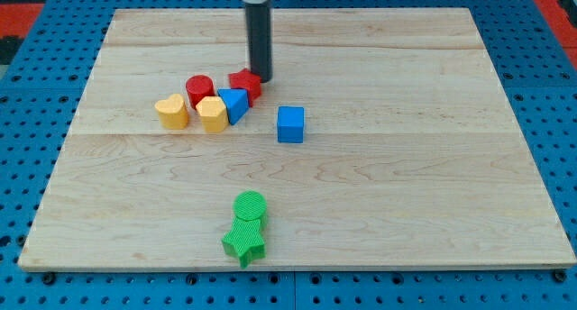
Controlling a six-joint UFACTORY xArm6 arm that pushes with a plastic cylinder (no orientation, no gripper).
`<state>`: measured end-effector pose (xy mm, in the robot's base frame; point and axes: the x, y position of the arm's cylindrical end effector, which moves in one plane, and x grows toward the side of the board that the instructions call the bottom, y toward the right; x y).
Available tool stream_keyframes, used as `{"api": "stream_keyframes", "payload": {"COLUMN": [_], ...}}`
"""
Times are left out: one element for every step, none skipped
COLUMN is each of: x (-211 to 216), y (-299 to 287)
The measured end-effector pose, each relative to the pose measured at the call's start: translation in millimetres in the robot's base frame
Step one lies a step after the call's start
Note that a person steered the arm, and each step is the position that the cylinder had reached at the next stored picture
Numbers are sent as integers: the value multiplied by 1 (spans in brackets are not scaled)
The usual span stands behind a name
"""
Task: Place the blue blocks to the top left of the green blocks
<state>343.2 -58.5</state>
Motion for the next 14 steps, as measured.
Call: {"api": "stream_keyframes", "payload": {"x": [13, 36, 65, 97, 114, 69, 81, 116, 149, 151, 150, 100, 64, 86], "y": [-31, -16, 1, 6, 11, 13, -13, -14, -14, 19, 121, 170, 123, 63]}}
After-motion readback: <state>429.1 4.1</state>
